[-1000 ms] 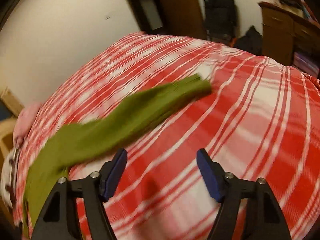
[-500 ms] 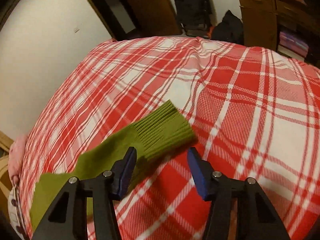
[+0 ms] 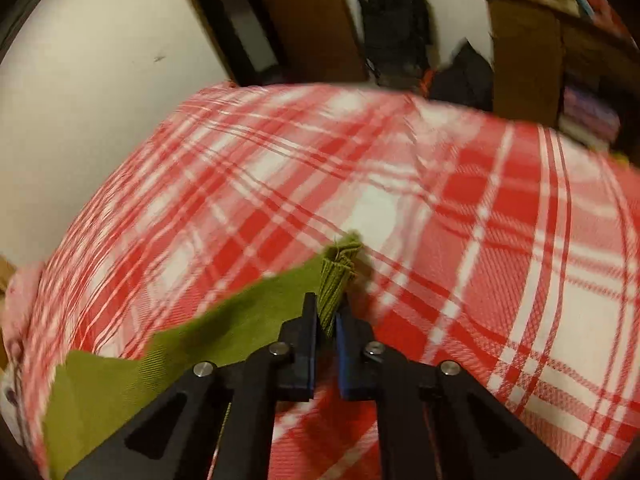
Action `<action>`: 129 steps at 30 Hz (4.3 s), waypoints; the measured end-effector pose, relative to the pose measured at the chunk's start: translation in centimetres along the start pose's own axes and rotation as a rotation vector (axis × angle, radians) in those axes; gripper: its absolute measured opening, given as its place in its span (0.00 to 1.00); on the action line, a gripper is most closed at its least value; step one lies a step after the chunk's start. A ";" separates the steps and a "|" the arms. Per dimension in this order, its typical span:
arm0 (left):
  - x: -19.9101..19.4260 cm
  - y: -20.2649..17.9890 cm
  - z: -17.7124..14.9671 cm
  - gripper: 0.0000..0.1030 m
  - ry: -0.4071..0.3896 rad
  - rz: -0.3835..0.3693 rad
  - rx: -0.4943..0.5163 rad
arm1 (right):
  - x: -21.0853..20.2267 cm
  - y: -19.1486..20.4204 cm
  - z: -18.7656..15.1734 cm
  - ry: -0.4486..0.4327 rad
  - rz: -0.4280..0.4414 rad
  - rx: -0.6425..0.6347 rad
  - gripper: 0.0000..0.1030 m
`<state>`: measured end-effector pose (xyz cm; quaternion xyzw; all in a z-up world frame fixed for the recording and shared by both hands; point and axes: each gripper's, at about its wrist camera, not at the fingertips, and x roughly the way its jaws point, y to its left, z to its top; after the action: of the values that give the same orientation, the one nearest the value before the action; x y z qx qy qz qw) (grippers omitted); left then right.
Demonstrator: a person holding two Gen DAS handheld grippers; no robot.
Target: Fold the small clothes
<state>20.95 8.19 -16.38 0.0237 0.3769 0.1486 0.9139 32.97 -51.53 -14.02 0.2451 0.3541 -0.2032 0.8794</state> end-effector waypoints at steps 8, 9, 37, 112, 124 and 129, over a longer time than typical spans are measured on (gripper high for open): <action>-1.5 0.7 0.0 1.00 -0.019 -0.067 -0.023 | -4.2 10.1 -0.8 -0.082 0.096 -0.222 0.07; -1.7 0.7 0.0 1.00 -0.023 -0.074 -0.021 | -4.4 11.2 -1.1 -0.085 0.105 -0.245 0.07; -3.4 0.7 -1.1 1.00 -0.038 -0.202 -0.056 | -9.1 38.2 -21.9 -0.012 0.452 -0.890 0.06; 6.5 -12.6 12.0 0.16 0.127 -0.466 0.036 | -1.5 20.6 -19.0 -0.013 0.324 -0.479 0.72; 6.2 -12.1 9.9 0.67 0.135 -0.441 0.053 | -1.7 27.4 -22.7 -0.008 0.258 -0.846 0.72; 7.7 -14.4 8.8 0.53 0.170 -0.365 0.140 | -0.6 25.5 -20.8 0.036 0.273 -0.700 0.72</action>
<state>35.88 -2.69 -17.58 0.0058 0.4601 -0.0447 0.8867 35.22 -19.16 -19.40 -0.0218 0.3816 0.0536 0.9225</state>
